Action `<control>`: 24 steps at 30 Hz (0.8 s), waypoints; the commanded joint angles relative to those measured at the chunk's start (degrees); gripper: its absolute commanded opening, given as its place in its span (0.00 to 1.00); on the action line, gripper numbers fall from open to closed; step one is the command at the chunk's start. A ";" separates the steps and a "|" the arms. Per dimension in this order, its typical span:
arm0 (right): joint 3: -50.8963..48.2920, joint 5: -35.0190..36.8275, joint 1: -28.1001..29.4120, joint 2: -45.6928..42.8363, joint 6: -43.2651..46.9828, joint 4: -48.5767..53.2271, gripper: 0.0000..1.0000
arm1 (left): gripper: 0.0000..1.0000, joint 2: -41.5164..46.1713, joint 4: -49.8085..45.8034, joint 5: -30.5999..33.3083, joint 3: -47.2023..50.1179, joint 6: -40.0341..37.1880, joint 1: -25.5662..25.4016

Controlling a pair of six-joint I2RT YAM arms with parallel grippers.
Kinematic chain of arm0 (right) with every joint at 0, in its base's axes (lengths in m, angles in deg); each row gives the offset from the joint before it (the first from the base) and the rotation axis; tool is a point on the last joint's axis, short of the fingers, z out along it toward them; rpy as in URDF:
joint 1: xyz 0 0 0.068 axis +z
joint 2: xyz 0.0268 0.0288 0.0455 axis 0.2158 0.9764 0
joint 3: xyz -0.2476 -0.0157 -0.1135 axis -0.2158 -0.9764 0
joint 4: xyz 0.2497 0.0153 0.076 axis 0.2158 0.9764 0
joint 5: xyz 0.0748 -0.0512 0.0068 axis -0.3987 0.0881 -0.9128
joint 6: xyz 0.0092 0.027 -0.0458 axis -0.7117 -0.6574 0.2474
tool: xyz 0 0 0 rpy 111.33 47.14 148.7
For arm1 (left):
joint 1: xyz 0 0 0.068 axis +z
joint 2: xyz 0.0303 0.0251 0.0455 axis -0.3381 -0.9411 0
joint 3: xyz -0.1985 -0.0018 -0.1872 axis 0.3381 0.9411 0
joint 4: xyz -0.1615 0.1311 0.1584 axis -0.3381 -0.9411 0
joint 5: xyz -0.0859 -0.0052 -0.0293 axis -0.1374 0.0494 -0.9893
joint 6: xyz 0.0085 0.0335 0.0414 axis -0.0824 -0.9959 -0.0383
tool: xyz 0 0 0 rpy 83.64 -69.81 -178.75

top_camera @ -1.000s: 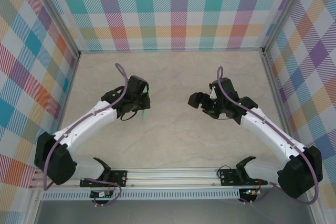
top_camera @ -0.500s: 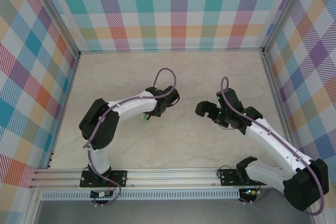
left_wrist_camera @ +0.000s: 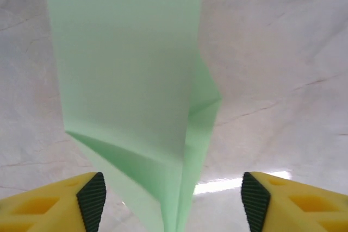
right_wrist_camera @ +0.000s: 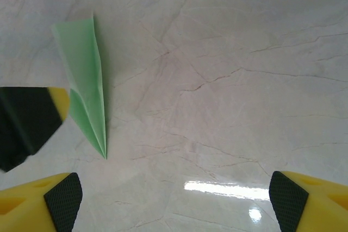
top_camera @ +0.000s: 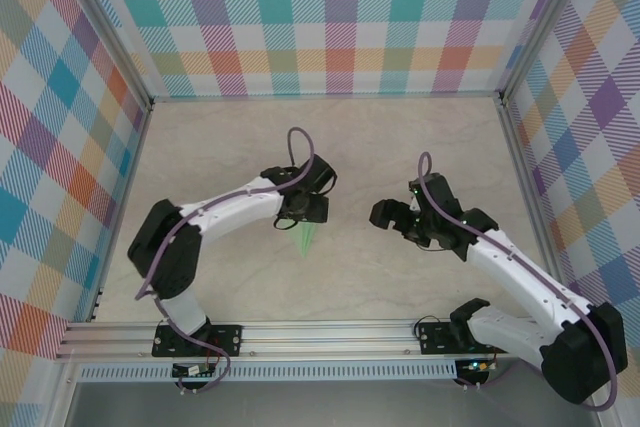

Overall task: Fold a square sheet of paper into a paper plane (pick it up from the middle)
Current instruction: Turn over the paper at the center of the table, then move the paper to the center of the table.

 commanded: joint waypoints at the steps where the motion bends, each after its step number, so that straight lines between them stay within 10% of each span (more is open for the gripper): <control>1: 2.78 -3.32 2.52 4.11 0.98 -4.51 0.91 | 0.75 8.06 4.95 -7.04 5.72 3.65 3.32; 12: 18.41 5.17 21.33 28.21 -2.97 -10.87 0.83 | 0.90 28.34 5.41 -5.97 24.31 10.01 17.19; 24: 35.88 -0.34 24.51 50.63 -8.01 -13.89 0.72 | 0.95 32.12 7.89 -10.79 32.37 8.26 28.73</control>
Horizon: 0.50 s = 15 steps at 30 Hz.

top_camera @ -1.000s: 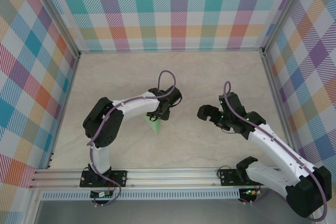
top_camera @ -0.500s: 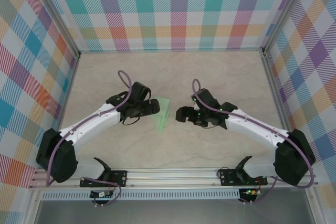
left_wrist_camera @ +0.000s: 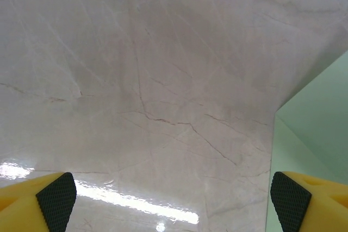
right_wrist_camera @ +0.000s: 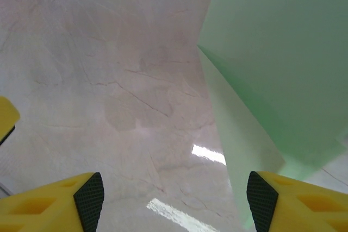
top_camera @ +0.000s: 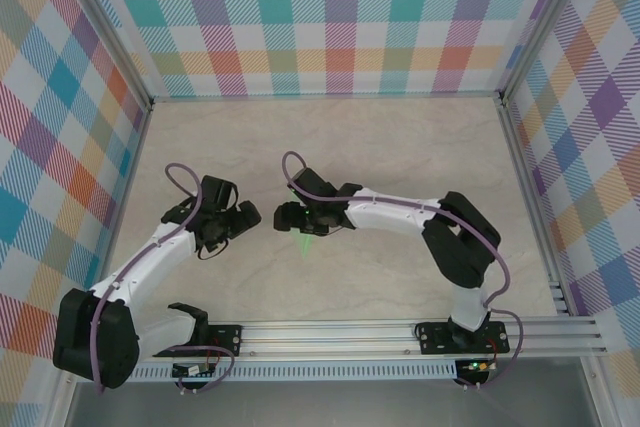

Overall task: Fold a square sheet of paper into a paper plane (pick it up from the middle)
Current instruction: Move the paper to the center of the table.

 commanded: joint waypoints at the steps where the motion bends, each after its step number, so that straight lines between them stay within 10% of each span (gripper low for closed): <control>1: 3.85 -1.92 0.43 3.00 -1.82 -0.72 0.72 | 0.96 0.42 2.19 -1.73 1.03 -1.18 2.08; 15: 3.91 3.74 -0.29 8.22 2.47 6.02 0.71 | 0.98 -0.42 5.24 -6.13 2.35 -3.64 3.63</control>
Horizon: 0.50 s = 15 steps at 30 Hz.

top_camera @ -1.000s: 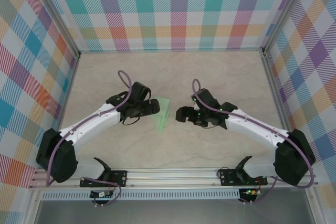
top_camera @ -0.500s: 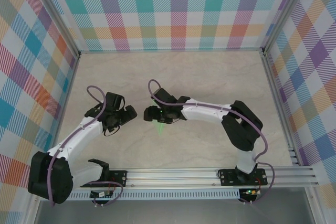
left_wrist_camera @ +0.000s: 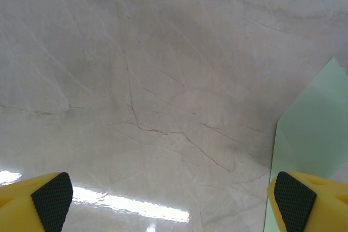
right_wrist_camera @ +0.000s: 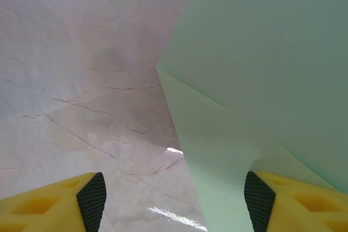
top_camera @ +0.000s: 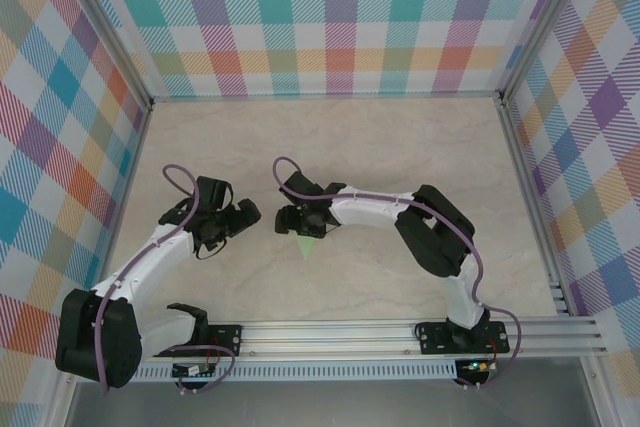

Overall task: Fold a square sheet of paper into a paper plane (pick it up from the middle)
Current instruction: Move the paper to the center of the table.

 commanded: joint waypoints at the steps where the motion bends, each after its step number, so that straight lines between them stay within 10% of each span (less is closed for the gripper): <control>1: -1.72 -1.00 -0.57 0.17 4.06 1.06 0.70 | 0.98 -0.35 1.20 -2.63 0.83 -1.39 1.08; 15: -15.34 -12.71 -7.24 -14.96 34.42 4.60 0.70 | 0.99 -0.17 3.51 -9.25 0.49 -3.04 1.08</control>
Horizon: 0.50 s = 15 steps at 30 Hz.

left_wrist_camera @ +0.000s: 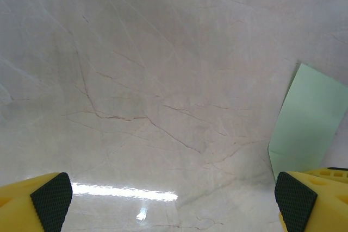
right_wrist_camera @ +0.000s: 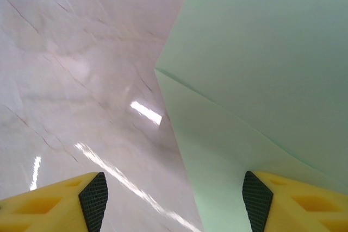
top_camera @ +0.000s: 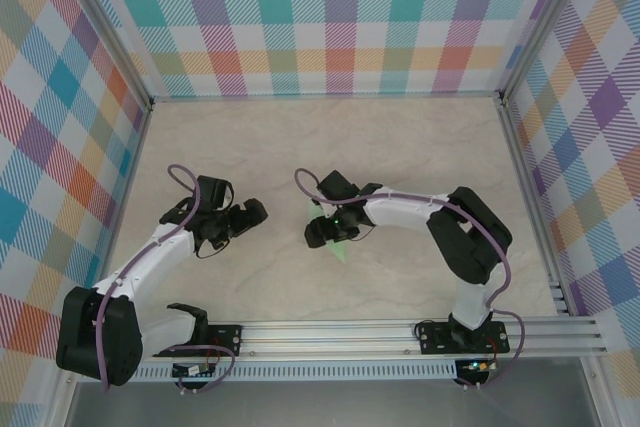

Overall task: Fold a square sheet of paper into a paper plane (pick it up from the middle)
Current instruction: Move the paper to the center of the table.

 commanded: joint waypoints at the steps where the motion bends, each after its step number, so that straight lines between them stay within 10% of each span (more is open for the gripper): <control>1: 1.29 -1.49 0.28 -4.45 3.34 3.41 0.71 | 0.99 0.63 1.65 -2.32 0.47 -1.28 1.03; 9: -1.36 14.29 2.20 -11.13 -32.76 2.73 0.74 | 0.99 1.31 3.45 -4.95 1.46 0.07 0.86; 15: 1.09 18.65 5.16 -9.53 -40.17 6.51 0.76 | 0.99 0.72 2.86 -5.56 0.82 -0.55 0.77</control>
